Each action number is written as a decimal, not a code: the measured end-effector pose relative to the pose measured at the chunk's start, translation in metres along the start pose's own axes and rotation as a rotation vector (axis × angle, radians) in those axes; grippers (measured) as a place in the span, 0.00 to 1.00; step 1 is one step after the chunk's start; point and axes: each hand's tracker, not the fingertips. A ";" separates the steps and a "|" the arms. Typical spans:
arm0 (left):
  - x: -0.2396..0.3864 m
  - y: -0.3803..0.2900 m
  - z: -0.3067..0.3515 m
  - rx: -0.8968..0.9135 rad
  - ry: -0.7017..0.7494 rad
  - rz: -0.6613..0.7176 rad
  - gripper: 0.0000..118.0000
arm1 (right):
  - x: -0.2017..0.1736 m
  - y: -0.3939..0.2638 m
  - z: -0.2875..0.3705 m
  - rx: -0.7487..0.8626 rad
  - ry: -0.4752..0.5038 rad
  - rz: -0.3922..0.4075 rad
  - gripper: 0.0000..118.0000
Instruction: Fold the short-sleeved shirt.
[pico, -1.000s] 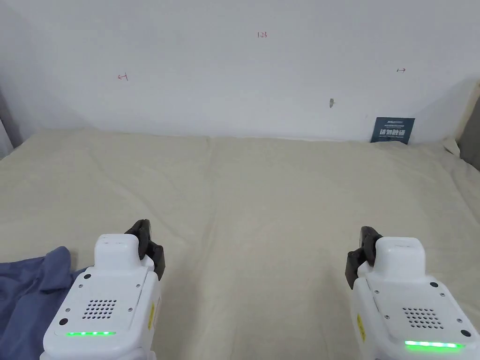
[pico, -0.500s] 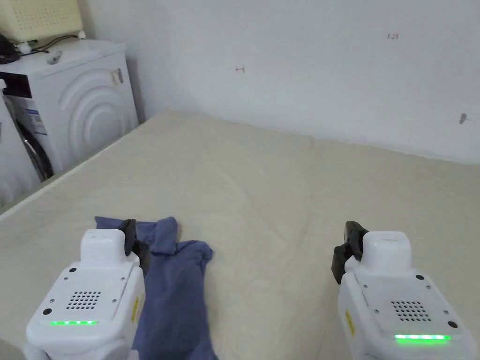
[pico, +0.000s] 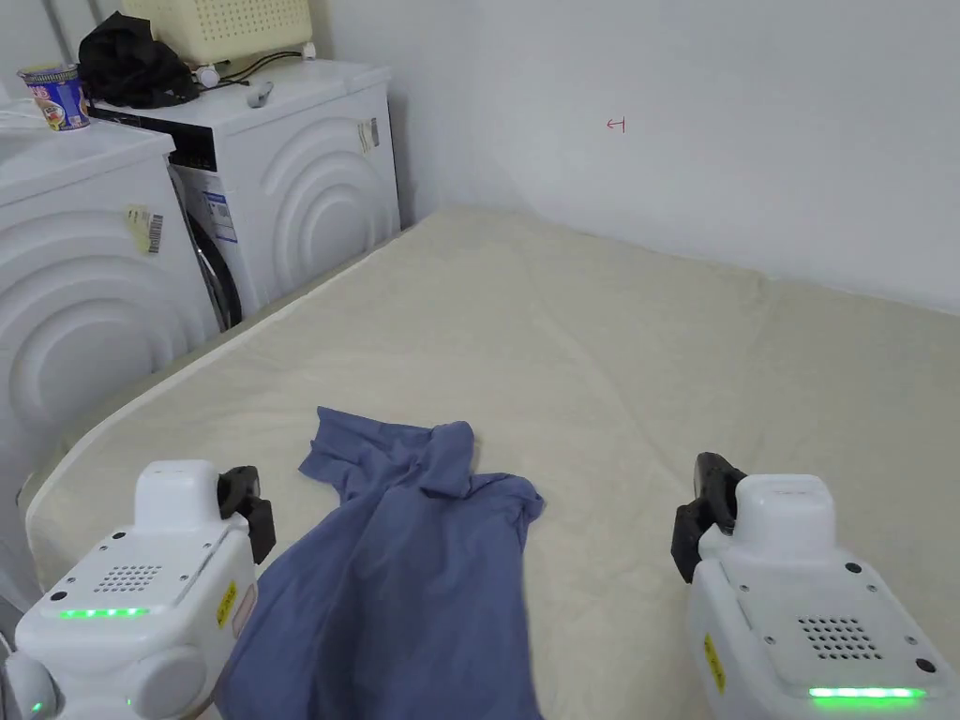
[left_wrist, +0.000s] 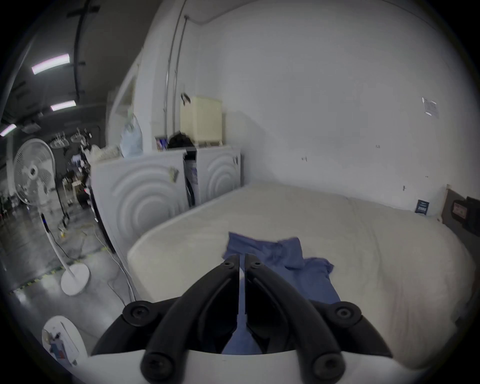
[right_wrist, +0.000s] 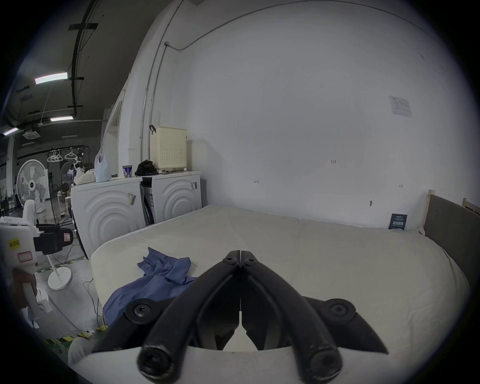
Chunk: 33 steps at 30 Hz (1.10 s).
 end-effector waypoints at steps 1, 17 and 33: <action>0.001 0.002 -0.012 -0.048 -0.016 0.022 0.26 | 0.002 -0.001 -0.002 -0.005 -0.008 0.002 0.00; 0.042 -0.096 -0.217 -0.724 -0.077 0.030 0.82 | 0.073 -0.029 -0.007 -0.119 -0.181 0.018 0.00; 0.070 -0.040 -0.137 -0.492 -0.405 0.248 0.07 | 0.105 -0.032 0.024 -0.132 -0.216 -0.058 0.00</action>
